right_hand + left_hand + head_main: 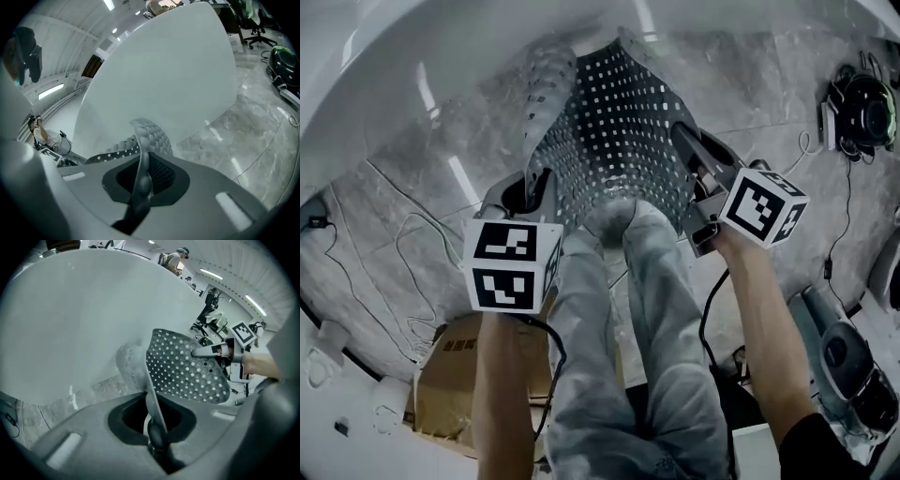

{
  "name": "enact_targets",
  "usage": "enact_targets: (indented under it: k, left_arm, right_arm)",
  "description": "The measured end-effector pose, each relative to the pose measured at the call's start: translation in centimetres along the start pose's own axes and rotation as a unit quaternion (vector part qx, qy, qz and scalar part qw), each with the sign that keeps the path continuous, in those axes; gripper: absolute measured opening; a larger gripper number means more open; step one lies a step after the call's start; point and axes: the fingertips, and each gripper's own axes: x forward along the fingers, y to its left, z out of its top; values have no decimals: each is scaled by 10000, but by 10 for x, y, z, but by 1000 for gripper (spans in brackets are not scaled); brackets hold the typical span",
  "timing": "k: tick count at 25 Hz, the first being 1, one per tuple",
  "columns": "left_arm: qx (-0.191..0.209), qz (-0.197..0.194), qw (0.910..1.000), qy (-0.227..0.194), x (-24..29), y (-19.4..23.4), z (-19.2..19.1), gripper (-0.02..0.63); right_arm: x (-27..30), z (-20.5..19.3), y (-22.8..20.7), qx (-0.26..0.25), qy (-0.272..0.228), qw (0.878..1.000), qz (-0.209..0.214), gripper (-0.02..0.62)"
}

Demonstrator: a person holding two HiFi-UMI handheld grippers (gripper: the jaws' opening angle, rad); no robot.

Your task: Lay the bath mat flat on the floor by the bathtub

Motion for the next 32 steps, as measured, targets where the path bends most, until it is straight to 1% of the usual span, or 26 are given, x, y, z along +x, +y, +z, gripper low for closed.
enact_targets:
  k: [6, 8, 12, 17, 19, 23, 26, 27, 29, 31, 32]
  left_arm:
    - [-190, 75, 9998, -50, 50, 27, -18, 18]
    - [-247, 182, 9995, -94, 66, 35, -23, 18]
    - [-228, 489, 9985, -76, 95, 46, -36, 18]
    - [-347, 553, 9979, -19, 123, 60, -44, 18]
    - [-370, 593, 9976, 2, 133, 66, -49, 18]
    - [-438, 692, 9966, 114, 148, 77, -68, 18]
    - [-553, 796, 9950, 230, 158, 92, -78, 18]
    - [-526, 794, 9950, 285, 162, 95, -82, 20]
    - [-222, 720, 9964, 391, 172, 97, -89, 21]
    - [137, 647, 9968, 446, 183, 98, -101, 25]
    - [227, 655, 9964, 479, 188, 101, -109, 26]
  right_arm:
    - [37, -3, -30, -577, 378, 9976, -20, 18]
    - [45, -5, -43, -718, 520, 9961, -32, 18]
    - [58, -9, -69, -1078, 849, 9905, -125, 18]
    - [75, -14, -94, -1425, 1113, 9832, -259, 18]
    - [81, -12, -107, -1512, 1106, 9815, -405, 18]
    - [89, -13, -139, -1659, 1227, 9746, -873, 18]
    - [98, -16, -154, -1748, 1351, 9700, -1016, 18]
    - [101, -16, -158, -1787, 1384, 9683, -1063, 20]
    - [105, -16, -170, -1900, 1435, 9631, -1256, 20]
    - [106, -22, -187, -2029, 1512, 9542, -1599, 20]
    - [106, -28, -195, -2085, 1583, 9491, -1753, 20]
